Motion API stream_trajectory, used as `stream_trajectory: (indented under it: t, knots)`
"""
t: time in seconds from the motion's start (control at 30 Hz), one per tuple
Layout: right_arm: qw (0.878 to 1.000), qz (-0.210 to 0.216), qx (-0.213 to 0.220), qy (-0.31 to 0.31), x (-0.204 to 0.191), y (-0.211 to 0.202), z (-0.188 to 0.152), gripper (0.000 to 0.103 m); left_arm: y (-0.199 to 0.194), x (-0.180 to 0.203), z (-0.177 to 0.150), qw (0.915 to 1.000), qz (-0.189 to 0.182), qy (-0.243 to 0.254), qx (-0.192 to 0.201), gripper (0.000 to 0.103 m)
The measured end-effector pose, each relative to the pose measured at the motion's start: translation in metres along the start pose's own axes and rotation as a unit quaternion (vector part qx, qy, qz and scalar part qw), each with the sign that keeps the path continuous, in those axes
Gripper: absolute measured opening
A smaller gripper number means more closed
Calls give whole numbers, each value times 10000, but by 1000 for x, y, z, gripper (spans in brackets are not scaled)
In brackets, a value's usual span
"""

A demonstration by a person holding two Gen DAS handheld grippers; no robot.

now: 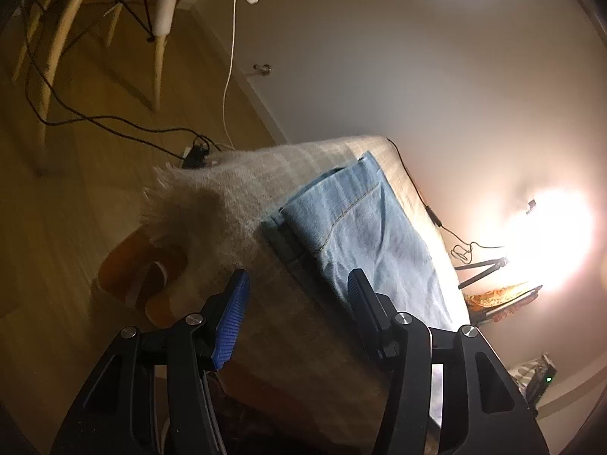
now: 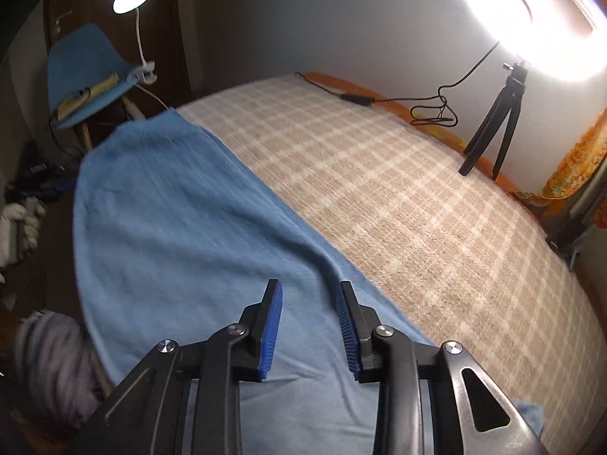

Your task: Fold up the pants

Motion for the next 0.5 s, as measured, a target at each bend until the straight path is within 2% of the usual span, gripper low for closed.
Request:
stream_trajectory:
  t: [0.2, 0.37, 0.5]
  knots:
    - [9999, -40, 106, -14, -24, -22, 11, 31, 5, 2, -4, 9993, -353, -131, -12, 53]
    - [9996, -217, 102, -125, -38, -27, 21, 31, 9, -1, -2, 9987, -449, -251, -8, 53]
    - [9995, -212, 50, -218, -51, -27, 25, 31, -4, -4, 3, 9994, -172, 22, 306, 53]
Point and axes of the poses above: each gripper's, at about its wrist camera, not at the fingertips, and y roughly the way its jaws point, x to its right, z to its top, the point moved 9 cm from there along y, roughly the way its jaws point, and after that the axes turned 2 degrees about z, right-handed, at the moved point
